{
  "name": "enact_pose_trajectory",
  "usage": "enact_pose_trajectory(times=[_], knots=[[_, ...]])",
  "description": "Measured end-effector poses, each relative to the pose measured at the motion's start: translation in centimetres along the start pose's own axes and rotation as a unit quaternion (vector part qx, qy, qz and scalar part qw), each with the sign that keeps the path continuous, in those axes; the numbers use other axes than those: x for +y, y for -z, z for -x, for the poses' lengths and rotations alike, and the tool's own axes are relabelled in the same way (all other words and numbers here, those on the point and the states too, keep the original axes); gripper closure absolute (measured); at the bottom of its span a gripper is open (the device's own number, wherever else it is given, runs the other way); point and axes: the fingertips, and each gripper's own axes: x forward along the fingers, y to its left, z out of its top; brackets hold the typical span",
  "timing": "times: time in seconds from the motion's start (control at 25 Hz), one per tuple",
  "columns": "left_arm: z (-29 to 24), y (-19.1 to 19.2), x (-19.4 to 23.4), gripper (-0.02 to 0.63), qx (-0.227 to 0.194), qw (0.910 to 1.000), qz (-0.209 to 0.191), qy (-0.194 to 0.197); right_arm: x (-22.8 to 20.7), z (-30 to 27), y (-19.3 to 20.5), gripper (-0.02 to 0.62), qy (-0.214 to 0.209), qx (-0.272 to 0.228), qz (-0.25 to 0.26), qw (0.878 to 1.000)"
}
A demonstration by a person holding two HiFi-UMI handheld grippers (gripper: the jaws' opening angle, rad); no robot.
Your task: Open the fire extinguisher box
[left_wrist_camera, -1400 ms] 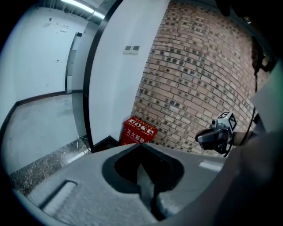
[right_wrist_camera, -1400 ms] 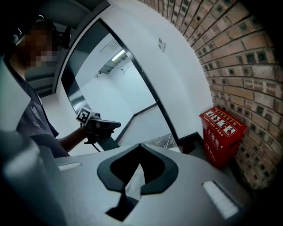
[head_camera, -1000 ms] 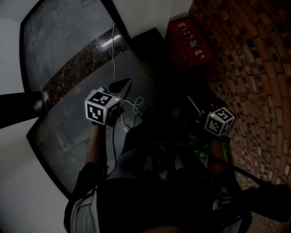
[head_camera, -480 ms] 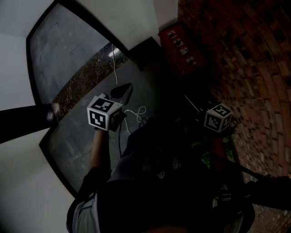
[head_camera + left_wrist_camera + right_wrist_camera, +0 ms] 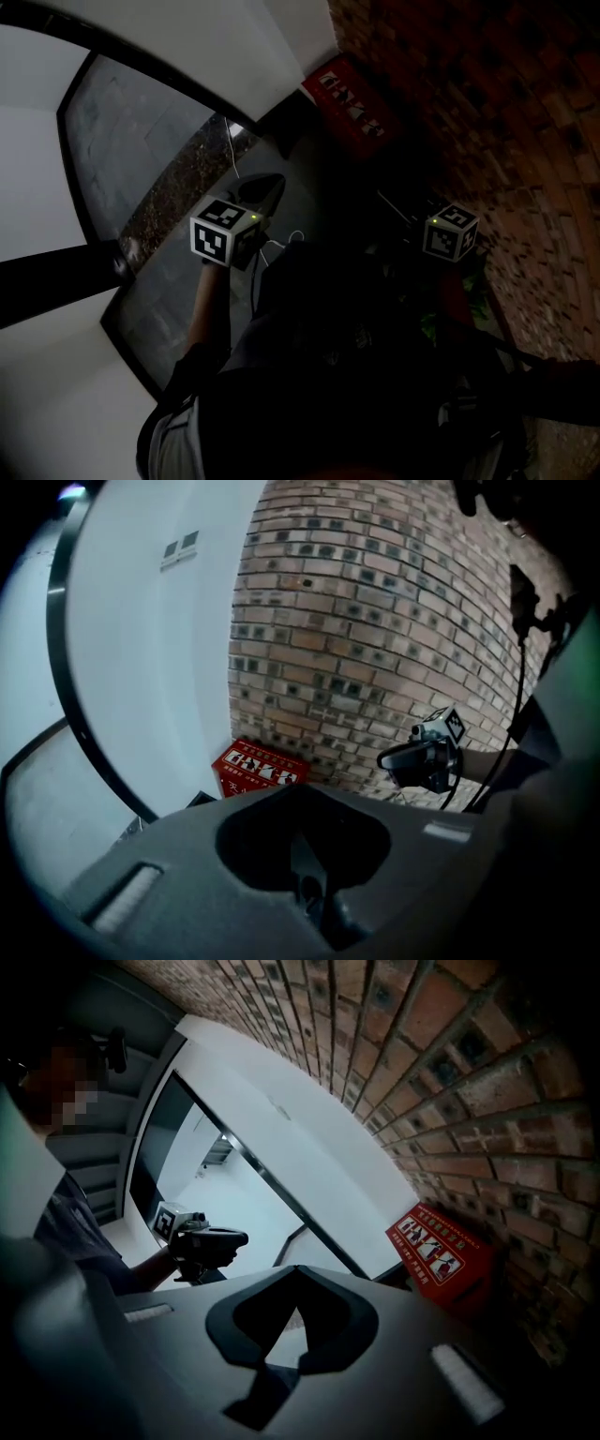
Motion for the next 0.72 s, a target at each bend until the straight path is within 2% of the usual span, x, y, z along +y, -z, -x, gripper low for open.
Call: enact_pose_trajectory(times=[0.2, 0.4, 0.56, 0.72], knots=[[-2.6, -1.6, -2.2, 0.612, 0.019, 0.9990, -0.030, 0.026, -0.8, 1.6, -0.8, 0.594, 0.004, -0.028, -0.005, 1.000], [-5.4, -3.6, -4.5, 0.612, 0.023, 0.9964, -0.058, 0.056, -2.0, 2.5, 0.4, 0.594, 0.033, -0.024, -0.007, 0.999], [-7.5, -5.4, -5.4, 0.612, 0.023, 0.9931, -0.087, 0.076, -2.8, 3.1, -0.8, 0.594, 0.067, -0.029, 0.027, 0.997], [-8.7, -6.8, -5.0, 0.612, 0.013, 0.9912, -0.097, 0.089, -2.9, 3.0, -2.9, 0.594, 0.081, -0.032, 0.073, 0.994]])
